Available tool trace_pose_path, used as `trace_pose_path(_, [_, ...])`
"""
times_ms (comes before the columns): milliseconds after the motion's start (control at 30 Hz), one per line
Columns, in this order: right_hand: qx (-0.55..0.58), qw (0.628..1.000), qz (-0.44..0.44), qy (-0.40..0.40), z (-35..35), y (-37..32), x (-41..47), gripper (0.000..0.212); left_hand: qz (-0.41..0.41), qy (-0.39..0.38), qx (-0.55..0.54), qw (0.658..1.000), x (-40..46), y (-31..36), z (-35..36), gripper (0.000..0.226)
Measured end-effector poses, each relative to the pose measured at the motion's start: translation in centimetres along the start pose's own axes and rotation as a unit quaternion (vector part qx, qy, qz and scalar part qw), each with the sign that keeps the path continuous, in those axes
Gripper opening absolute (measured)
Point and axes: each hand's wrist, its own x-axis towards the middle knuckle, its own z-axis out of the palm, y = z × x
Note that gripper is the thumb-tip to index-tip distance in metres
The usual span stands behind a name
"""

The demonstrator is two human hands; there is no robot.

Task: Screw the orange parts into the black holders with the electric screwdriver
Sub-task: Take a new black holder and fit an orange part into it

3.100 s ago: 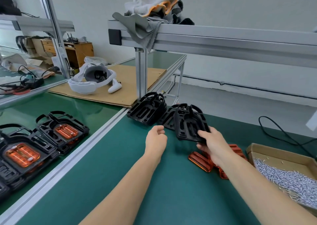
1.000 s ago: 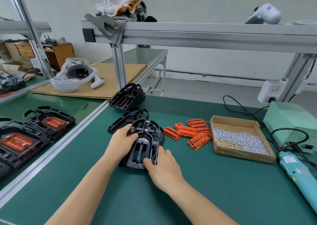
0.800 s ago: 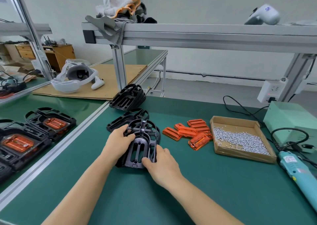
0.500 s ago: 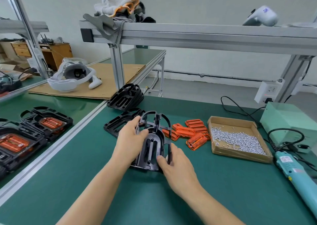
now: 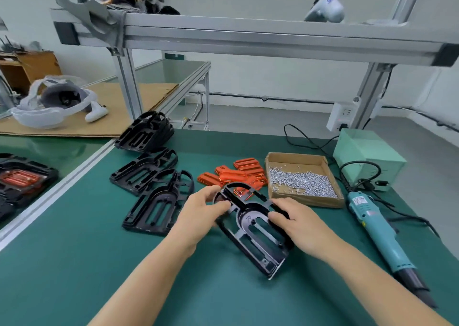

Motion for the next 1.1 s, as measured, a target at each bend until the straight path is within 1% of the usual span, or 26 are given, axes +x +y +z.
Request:
trace_pose_path(100, [-0.018, 0.999, -0.019, -0.045, -0.4, 1.1, 0.9, 0.026, -0.005, 0.003, 0.101, 0.995, 0.2, -0.4, 0.3, 0.043])
trace_pose_path(133, [-0.034, 0.997, -0.029, -0.058, -0.3, 1.4, 1.3, 0.028, 0.002, 0.01, 0.135, 0.991, 0.3, -0.5, 0.3, 0.043])
trace_pose_path(233, [-0.082, 0.99, -0.063, -0.094, -0.2, 1.7, 2.6, 0.035, 0.03, 0.043, 0.22, 0.974, 0.6, -0.6, 0.3, 0.034])
trace_pose_path(333, [-0.087, 0.986, -0.094, -0.103, 0.0, 1.5, 3.7, 0.026, 0.064, 0.066, 0.282, 0.955, 1.5, -0.3, 0.4, 0.03])
trace_pose_path(400, [-0.092, 0.985, -0.102, -0.105, 0.2, 1.5, 4.0, 0.027, 0.086, 0.071, 0.313, 0.943, 2.4, 0.0, 0.6, 0.028])
trace_pose_path(533, [-0.082, 0.986, -0.104, -0.097, 0.7, 1.8, 4.0, 0.037, 0.103, 0.044, 0.37, 0.922, 4.6, 0.9, 1.6, 0.024])
trace_pose_path(600, [-0.083, 0.986, -0.106, -0.096, 0.8, 2.0, 3.9, 0.039, 0.101, 0.03, 0.399, 0.911, 5.7, 1.6, 2.6, 0.012])
trace_pose_path(633, [-0.087, 0.986, -0.109, -0.096, 0.7, 2.1, 3.8, 0.039, 0.096, 0.026, 0.413, 0.905, 6.1, 1.9, 3.2, 0.013])
trace_pose_path(700, [-0.107, 0.983, -0.115, -0.097, 0.6, 2.1, 3.8, 0.039, 0.077, 0.019, 0.434, 0.897, 7.0, 2.0, 4.4, 0.027])
trace_pose_path(800, [-0.145, 0.977, -0.123, -0.093, 0.5, 1.8, 3.8, 0.04, 0.052, 0.023, 0.466, 0.883, 7.7, 1.9, 5.7, 0.032])
trace_pose_path(867, [-0.159, 0.976, -0.125, -0.082, 0.5, 1.8, 3.6, 0.041, 0.056, 0.029, 0.467, 0.882, 8.0, 1.7, 6.0, 0.035])
trace_pose_path(1033, [-0.163, 0.978, -0.119, -0.061, 0.6, 2.4, 2.8, 0.048, 0.094, 0.041, 0.453, 0.886, 7.8, 1.4, 5.5, 0.019])
trace_pose_path(1100, [-0.13, 0.983, -0.131, -0.028, 0.5, 2.7, 2.4, 0.048, 0.107, 0.037, 0.417, 0.902, 7.7, 1.4, 4.6, 0.016])
